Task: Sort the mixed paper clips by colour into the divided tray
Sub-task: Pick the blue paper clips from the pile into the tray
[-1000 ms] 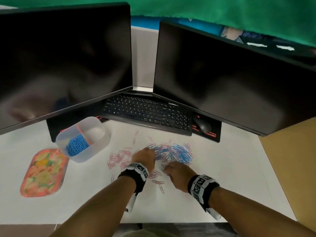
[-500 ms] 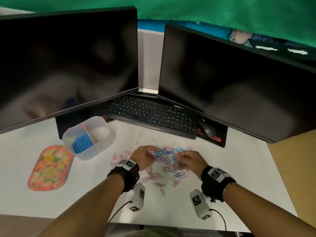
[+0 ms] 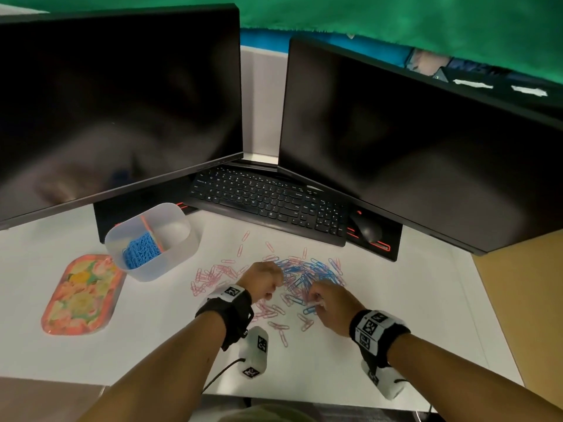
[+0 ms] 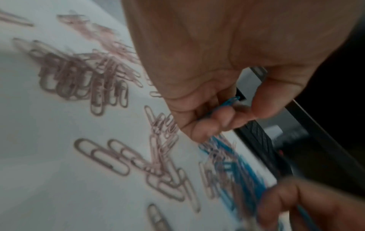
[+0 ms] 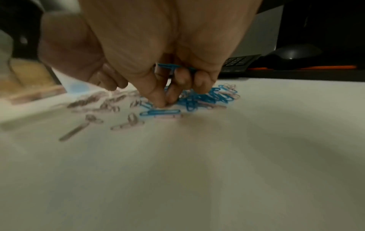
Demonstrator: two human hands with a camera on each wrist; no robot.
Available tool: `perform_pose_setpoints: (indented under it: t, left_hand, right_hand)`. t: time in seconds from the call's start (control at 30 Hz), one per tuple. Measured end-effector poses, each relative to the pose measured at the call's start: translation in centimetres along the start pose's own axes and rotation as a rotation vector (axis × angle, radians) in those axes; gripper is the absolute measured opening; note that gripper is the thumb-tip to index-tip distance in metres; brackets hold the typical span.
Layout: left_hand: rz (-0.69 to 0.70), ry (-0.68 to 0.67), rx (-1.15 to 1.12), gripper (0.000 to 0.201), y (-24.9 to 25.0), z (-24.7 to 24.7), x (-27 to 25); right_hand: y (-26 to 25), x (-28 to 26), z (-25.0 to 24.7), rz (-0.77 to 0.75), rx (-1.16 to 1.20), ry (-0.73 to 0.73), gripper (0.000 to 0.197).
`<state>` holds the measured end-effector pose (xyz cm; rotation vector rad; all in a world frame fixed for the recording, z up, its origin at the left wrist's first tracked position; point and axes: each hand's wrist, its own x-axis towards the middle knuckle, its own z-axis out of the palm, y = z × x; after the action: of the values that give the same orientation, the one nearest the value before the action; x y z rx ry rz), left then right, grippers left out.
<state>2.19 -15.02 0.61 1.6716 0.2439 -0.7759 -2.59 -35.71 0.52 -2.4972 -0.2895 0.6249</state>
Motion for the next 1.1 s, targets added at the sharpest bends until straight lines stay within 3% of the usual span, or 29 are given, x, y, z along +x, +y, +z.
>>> perform_pose_setpoints:
  t: [0.13, 0.3, 0.57, 0.87, 1.1]
  left_hand:
    - [0.25, 0.041, 0.73, 0.009, -0.4, 2.5, -0.1]
    - [0.336, 0.078, 1.066, 0.015, -0.9, 4.5, 0.3]
    - [0.297, 0.028, 1.227, 0.018, -0.5, 4.0, 0.3]
    - [0.374, 0.07, 1.168, 0.027, -1.1, 3.4, 0.1]
    - [0.352, 0.013, 1.286, 0.015, -0.7, 4.2, 0.3]
  right_hand:
    - [0.3, 0.0, 0.8, -0.039, -0.082, -0.003, 0.017]
    - [0.0, 0.1, 0.8, -0.008, -0.118, -0.021, 0.017]
    - [0.5, 0.0, 1.5, 0.002, -0.111, -0.02, 0.018]
    - [0.4, 0.1, 0.2, 0.026, 0.008, 0.049, 0.019]
    - [0.6, 0.8, -0.6, 0.136, 0.238, 0.027, 0.019]
